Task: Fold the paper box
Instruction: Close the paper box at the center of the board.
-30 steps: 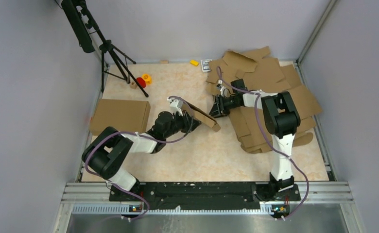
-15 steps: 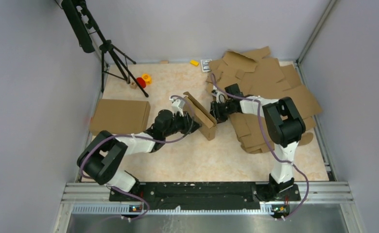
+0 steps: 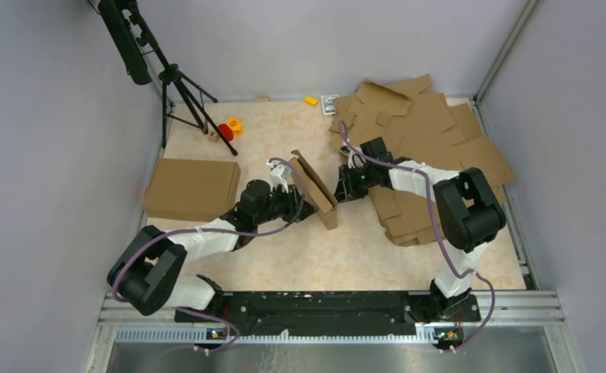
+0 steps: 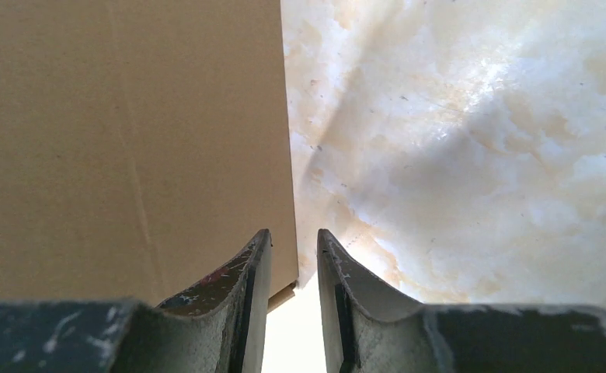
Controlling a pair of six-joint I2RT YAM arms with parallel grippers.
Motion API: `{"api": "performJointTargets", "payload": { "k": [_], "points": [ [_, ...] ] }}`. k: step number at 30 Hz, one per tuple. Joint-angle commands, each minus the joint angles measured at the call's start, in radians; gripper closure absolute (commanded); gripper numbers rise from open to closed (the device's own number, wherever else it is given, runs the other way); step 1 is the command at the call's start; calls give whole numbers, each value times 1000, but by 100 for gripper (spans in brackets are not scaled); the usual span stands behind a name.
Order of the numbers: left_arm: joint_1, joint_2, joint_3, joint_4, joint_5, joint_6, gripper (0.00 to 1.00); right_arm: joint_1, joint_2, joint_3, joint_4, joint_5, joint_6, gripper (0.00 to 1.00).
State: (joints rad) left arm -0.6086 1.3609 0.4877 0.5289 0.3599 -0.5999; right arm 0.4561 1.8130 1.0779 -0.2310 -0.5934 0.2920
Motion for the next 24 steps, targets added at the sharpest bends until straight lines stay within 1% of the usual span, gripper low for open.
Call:
{"api": "performJointTargets", "payload": {
  "k": [1,4,10,15,19,24],
  "points": [
    [22,-50,-12,-19,26,-14,67,10,-40,21,-12,64,-19,72],
    [34,-68,-9,-38,37,-11,59,12,-38,33,-27,67,-25,72],
    [65,-107,-8,-76,40,-20,53,15,-50,28,-13,78,-20,70],
    [85,-81,10,-62,84,-31,52,26,-60,42,11,64,-13,70],
    [88,-46,35,-45,126,-36,52,71,-68,89,-54,132,-49,70],
    [88,-35,48,-41,141,-42,52,108,-79,122,-98,183,-61,69]
  ]
}}
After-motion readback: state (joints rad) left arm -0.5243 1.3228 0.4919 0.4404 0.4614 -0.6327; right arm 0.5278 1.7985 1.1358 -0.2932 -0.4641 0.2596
